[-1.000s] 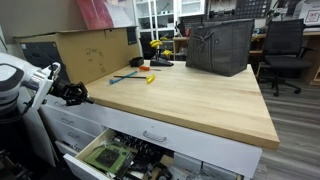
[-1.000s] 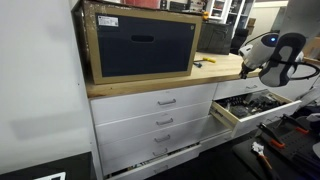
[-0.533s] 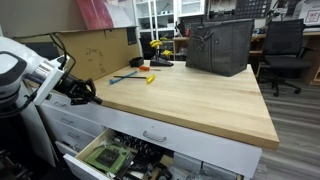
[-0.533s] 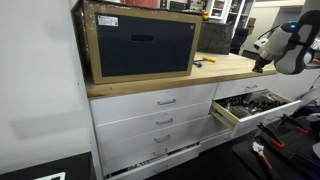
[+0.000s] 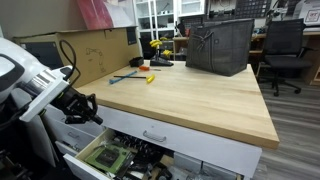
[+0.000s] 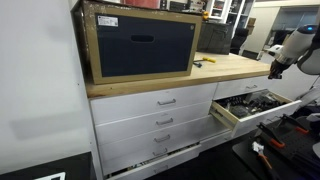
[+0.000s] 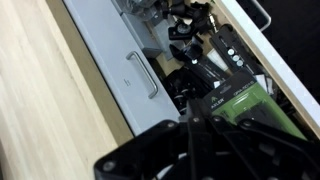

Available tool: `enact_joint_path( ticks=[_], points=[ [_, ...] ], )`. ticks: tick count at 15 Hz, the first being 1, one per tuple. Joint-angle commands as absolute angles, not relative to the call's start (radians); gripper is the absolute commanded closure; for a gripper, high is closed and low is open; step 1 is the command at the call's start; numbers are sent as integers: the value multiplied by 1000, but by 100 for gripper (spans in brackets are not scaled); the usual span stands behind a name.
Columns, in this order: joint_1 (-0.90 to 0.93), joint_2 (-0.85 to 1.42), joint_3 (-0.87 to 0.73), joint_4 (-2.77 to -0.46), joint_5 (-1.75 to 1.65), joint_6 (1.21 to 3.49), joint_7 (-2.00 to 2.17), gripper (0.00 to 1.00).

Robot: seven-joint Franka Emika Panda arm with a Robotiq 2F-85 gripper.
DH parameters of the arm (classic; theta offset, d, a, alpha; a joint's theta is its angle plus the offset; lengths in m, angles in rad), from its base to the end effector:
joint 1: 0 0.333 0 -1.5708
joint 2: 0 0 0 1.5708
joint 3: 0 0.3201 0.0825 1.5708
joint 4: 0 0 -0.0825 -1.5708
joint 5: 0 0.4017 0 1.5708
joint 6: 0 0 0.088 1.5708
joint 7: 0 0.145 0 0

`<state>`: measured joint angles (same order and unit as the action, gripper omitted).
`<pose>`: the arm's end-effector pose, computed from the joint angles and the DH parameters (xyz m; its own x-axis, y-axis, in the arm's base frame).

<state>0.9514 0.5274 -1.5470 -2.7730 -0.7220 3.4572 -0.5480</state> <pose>0.3723 -0.2219 0.2045 0.6722 0.7200 -0.1724 0.6644 -0.4839 0.5696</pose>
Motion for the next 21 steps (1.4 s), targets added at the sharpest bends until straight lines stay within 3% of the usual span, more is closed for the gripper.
enact_joint_path(
  ticks=[1,5,11,16,21],
  points=[
    [886,478,-1561,-2773,-858,3457,-501,100],
    [780,291,-1628,-2740,-999,3329,-567,100],
    [656,-8,-1476,-2656,-863,2916,-667,100],
    [728,-145,-1468,-2514,-586,2579,-825,100],
    [872,-178,-1594,-2406,-365,2404,-897,100]
  ],
)
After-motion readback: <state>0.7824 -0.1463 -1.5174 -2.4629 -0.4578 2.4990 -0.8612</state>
